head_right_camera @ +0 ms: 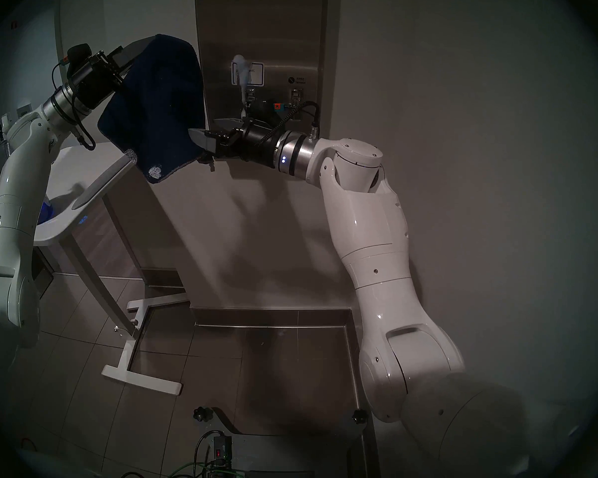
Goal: Pick up the cloth and wipe the surface
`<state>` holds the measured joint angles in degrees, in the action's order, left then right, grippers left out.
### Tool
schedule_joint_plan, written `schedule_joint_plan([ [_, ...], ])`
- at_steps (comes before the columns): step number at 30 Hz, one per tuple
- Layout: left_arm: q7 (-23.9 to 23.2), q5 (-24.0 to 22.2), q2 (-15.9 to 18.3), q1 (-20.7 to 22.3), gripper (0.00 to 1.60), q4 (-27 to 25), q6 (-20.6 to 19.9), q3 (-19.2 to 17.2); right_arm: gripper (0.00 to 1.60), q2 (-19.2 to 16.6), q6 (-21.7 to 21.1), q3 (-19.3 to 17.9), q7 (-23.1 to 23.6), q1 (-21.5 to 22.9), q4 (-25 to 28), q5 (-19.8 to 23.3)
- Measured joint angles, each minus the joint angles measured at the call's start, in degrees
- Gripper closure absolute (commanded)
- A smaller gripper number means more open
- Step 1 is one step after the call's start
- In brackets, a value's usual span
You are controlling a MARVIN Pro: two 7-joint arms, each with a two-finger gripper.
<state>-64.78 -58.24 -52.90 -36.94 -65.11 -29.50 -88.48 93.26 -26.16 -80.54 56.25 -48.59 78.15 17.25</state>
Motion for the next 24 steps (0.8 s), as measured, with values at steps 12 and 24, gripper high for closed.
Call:
schedule_joint_plan([
  [12, -1.24, 0.44, 0.15, 0.63, 1.6, 0.74, 0.55, 0.41, 0.0, 3.67, 3.81, 0.09, 1.14, 3.75, -8.88, 1.2],
  [24, -1.96, 0.7, 0.22, 1.02, 1.6, 1.23, 0.86, 0.62, 0.0, 7.33, 8.43, -0.03, 1.79, 7.17, -17.27, 2.14],
])
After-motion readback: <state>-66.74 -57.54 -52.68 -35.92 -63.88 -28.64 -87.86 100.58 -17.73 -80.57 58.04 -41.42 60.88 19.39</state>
